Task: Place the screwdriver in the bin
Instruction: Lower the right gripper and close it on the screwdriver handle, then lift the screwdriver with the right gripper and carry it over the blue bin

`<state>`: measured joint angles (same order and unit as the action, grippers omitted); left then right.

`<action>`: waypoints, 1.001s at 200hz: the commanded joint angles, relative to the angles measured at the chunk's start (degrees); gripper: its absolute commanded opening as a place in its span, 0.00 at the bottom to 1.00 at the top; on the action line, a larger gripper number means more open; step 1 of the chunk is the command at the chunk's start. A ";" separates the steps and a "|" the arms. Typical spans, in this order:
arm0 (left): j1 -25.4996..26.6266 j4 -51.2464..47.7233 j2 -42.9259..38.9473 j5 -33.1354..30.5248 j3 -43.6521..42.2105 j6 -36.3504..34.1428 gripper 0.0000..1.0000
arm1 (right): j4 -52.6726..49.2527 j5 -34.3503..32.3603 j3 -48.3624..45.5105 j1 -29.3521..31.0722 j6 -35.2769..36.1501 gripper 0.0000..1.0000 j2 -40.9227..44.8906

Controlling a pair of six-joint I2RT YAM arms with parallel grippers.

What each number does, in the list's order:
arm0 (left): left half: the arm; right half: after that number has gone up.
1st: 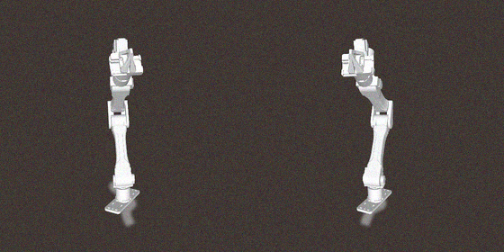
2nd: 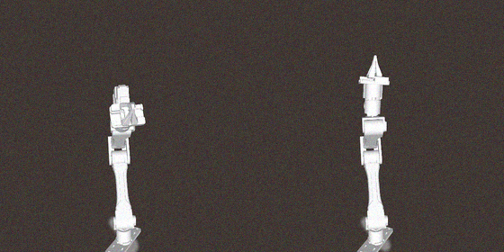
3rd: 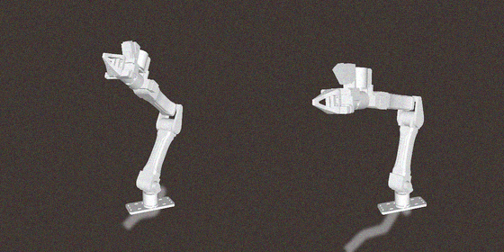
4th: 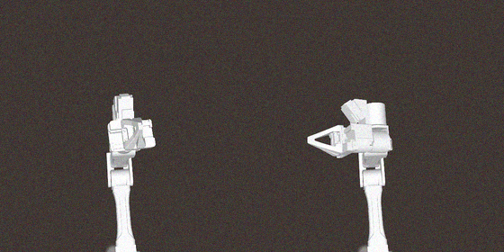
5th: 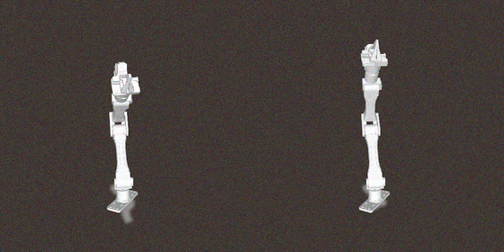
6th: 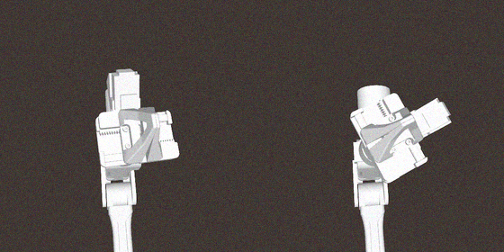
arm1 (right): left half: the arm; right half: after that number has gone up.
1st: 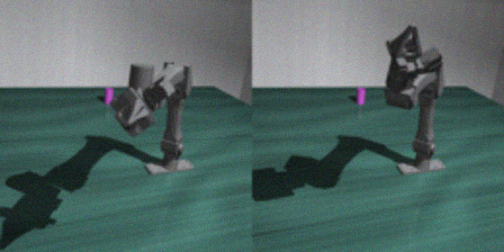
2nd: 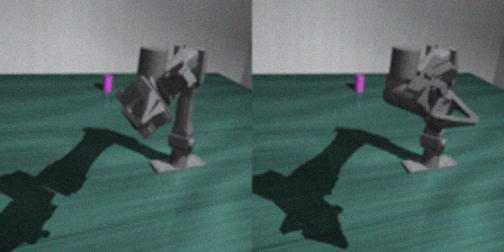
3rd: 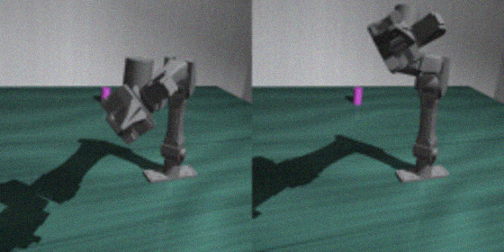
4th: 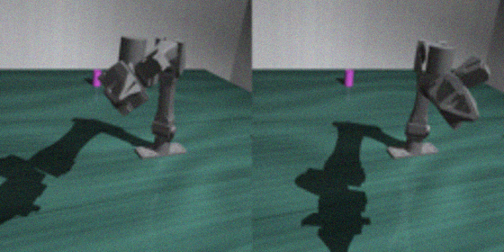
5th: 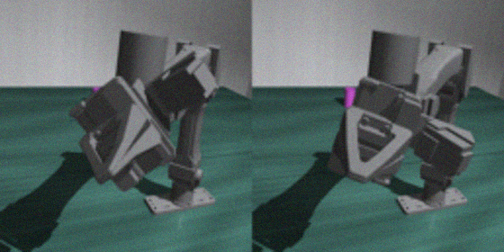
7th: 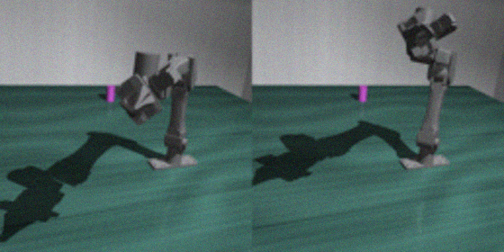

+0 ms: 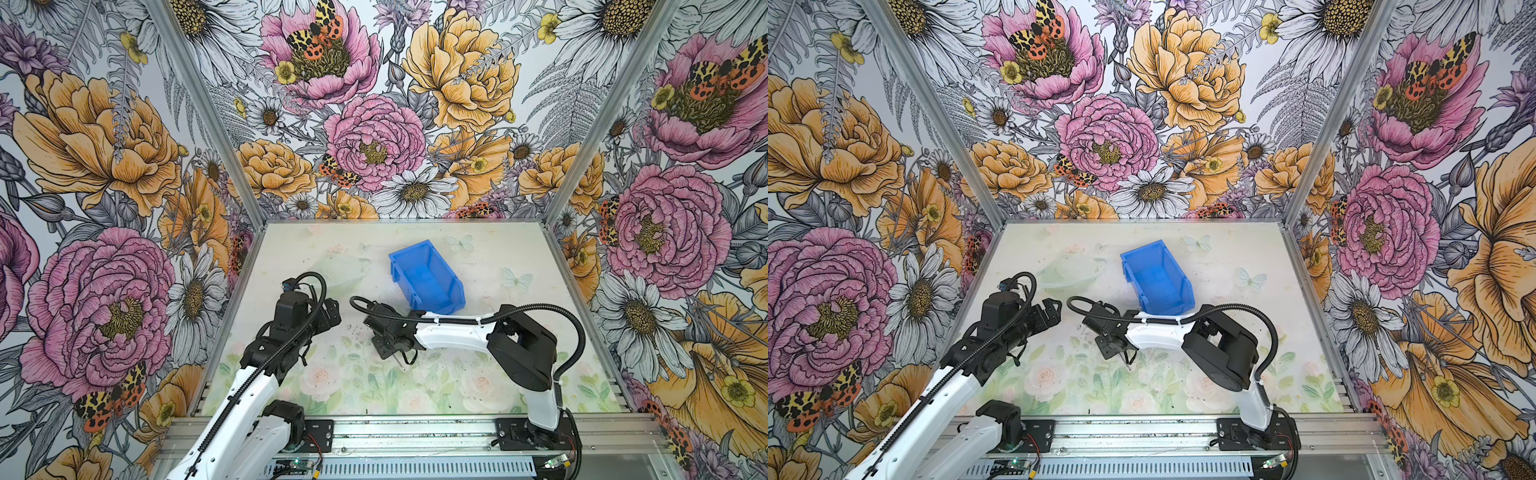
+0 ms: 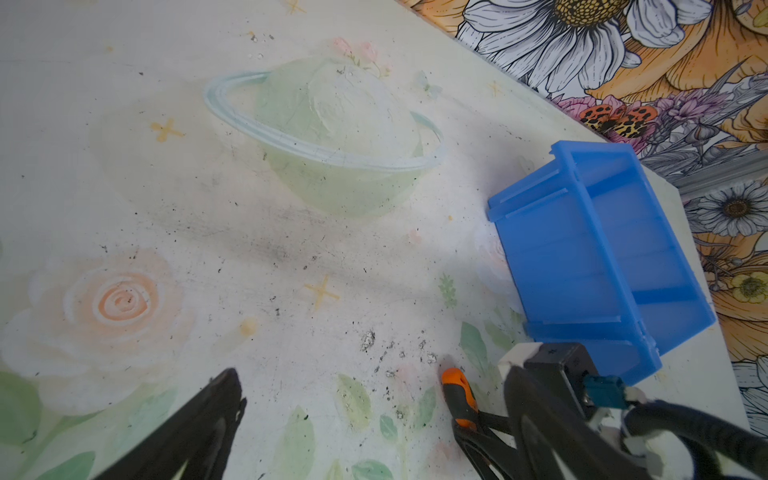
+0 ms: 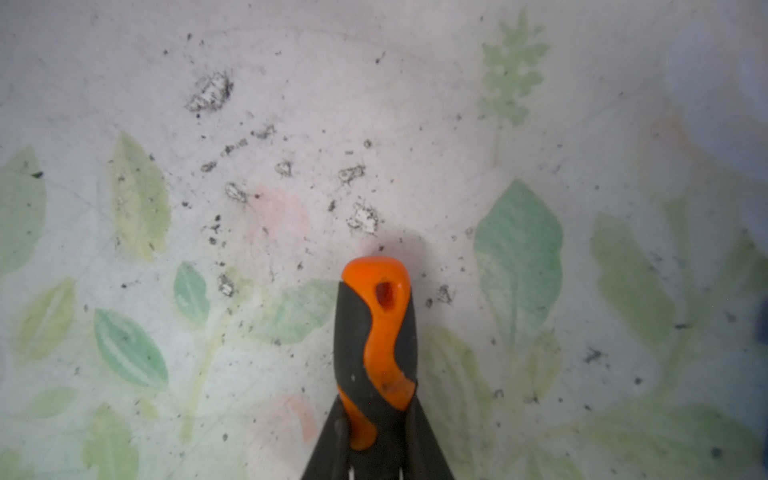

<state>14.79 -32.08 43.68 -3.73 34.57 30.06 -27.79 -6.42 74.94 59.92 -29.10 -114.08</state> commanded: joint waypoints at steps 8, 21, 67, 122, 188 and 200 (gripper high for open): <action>0.41 0.60 -1.20 -1.64 -0.98 -0.47 0.99 | -0.28 -2.09 -1.13 -0.61 0.12 0.00 3.60; 0.41 1.32 -1.40 -1.59 -1.29 -0.69 0.99 | -0.25 -2.64 -1.74 -0.44 0.02 0.00 6.00; 0.41 4.44 0.00 0.22 -2.00 -0.93 0.99 | -0.33 -6.00 -4.52 -0.68 -0.34 0.00 15.66; 0.83 7.87 0.86 5.42 -1.53 -3.62 0.99 | -0.34 -5.95 -3.14 -4.57 0.44 0.00 22.40; 7.95 17.40 5.27 7.97 -0.64 -7.11 0.99 | -1.30 -4.22 -2.37 -13.25 3.93 0.00 27.84; 9.55 19.59 6.56 8.91 -0.49 -7.71 0.99 | -2.35 -4.21 -1.75 -14.96 4.51 0.00 28.04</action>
<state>21.98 -19.40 48.56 2.04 33.08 24.97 -28.58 -10.66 70.70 47.86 -26.55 -88.12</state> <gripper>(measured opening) 0.986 0.191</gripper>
